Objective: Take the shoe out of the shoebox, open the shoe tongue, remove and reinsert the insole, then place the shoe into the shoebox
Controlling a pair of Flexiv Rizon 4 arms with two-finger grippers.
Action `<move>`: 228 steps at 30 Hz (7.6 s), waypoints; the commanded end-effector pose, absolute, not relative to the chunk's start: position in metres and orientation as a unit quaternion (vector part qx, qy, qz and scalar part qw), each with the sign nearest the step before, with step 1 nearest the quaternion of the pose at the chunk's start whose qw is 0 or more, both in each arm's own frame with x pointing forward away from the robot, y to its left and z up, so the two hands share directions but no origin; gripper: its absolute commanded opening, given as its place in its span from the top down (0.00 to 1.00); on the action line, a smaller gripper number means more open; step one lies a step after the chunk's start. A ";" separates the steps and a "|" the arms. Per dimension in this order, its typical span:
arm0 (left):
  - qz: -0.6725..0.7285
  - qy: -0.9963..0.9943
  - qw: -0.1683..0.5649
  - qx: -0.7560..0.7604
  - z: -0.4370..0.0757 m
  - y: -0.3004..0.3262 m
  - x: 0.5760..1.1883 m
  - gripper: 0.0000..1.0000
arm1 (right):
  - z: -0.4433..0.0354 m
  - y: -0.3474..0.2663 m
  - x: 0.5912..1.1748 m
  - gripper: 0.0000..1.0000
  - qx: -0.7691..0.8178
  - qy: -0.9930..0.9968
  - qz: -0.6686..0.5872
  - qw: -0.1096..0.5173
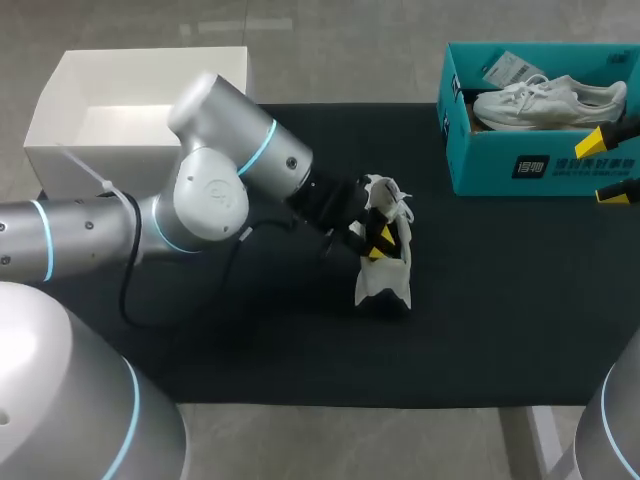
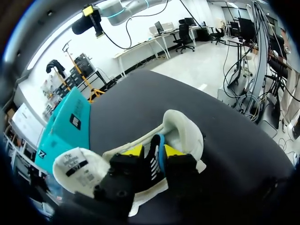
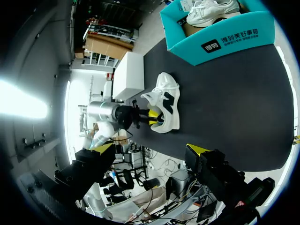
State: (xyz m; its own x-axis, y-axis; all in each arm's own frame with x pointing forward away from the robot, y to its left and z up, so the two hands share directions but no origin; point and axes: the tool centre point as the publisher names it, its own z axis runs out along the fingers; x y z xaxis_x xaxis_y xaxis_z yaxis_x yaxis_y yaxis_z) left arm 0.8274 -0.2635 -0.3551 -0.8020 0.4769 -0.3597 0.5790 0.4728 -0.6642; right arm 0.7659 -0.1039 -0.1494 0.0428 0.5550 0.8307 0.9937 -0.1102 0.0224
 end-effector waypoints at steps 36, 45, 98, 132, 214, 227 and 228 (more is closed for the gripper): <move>-0.289 0.821 0.005 0.492 -0.268 -0.253 0.828 1.00 | -0.149 -0.104 0.766 0.00 -0.655 -0.592 -0.356 0.306; -0.168 0.798 -0.004 0.578 -0.294 -0.270 0.832 1.00 | -0.149 -0.104 0.766 0.00 -0.655 -0.592 -0.356 0.306; -0.205 0.723 -0.036 0.658 -0.371 -0.273 0.818 1.00 | -0.149 -0.104 0.766 0.00 -0.655 -0.592 -0.356 0.306; -0.138 0.712 0.015 0.688 -0.405 -0.273 0.828 1.00 | -0.149 -0.104 0.766 0.00 -0.655 -0.592 -0.356 0.306; -0.076 0.712 0.039 0.697 -0.407 -0.275 0.841 1.00 | -0.149 -0.104 0.766 0.00 -0.655 -0.592 -0.356 0.306; -0.047 0.712 0.087 0.695 -0.375 -0.277 0.863 1.00 | -0.149 -0.104 0.766 0.00 -0.655 -0.592 -0.356 0.306; -0.041 0.712 0.089 0.695 -0.374 -0.277 0.864 1.00 | -0.149 -0.104 0.766 0.00 -0.655 -0.592 -0.356 0.306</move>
